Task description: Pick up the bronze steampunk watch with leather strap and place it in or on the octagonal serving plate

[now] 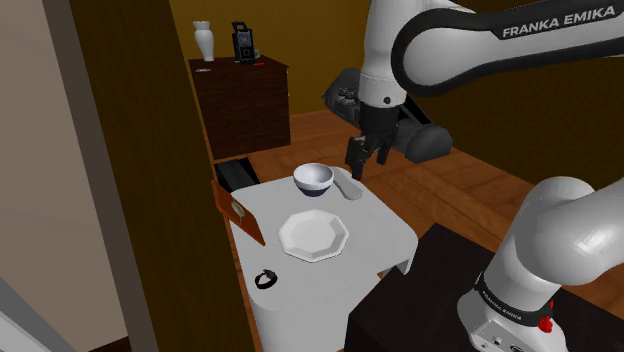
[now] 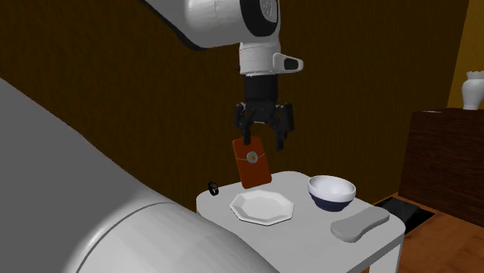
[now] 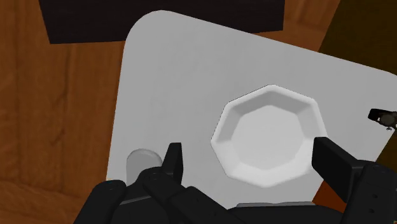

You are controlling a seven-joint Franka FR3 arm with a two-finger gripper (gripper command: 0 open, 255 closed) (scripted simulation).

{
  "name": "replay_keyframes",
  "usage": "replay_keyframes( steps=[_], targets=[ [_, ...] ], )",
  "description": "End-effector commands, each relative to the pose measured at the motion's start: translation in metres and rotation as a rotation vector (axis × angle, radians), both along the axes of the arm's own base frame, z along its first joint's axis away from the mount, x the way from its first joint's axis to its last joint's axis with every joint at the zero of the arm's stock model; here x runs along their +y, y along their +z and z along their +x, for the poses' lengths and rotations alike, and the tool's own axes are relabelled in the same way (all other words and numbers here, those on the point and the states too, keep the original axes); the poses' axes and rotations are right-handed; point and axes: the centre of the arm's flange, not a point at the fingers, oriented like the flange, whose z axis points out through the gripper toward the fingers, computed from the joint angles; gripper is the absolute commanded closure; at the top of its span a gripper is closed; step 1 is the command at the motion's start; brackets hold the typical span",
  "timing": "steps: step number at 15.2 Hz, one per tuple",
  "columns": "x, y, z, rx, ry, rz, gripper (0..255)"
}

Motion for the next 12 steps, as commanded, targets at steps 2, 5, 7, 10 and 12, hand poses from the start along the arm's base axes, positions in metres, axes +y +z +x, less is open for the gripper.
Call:
replay_keyframes(
  steps=[2, 5, 7, 10, 12],
  targets=[
    [0.031, -0.023, 0.008, 0.000, -0.016, 0.010, 0],
    [0.062, -0.045, 0.015, 0.000, -0.031, 0.018, 0],
    [0.082, -0.060, 0.020, 0.000, -0.040, 0.024, 0],
    [0.113, -0.082, 0.028, 0.001, -0.055, 0.033, 0],
    [0.134, -0.096, 0.034, 0.001, -0.064, 0.038, 0]
  ],
)
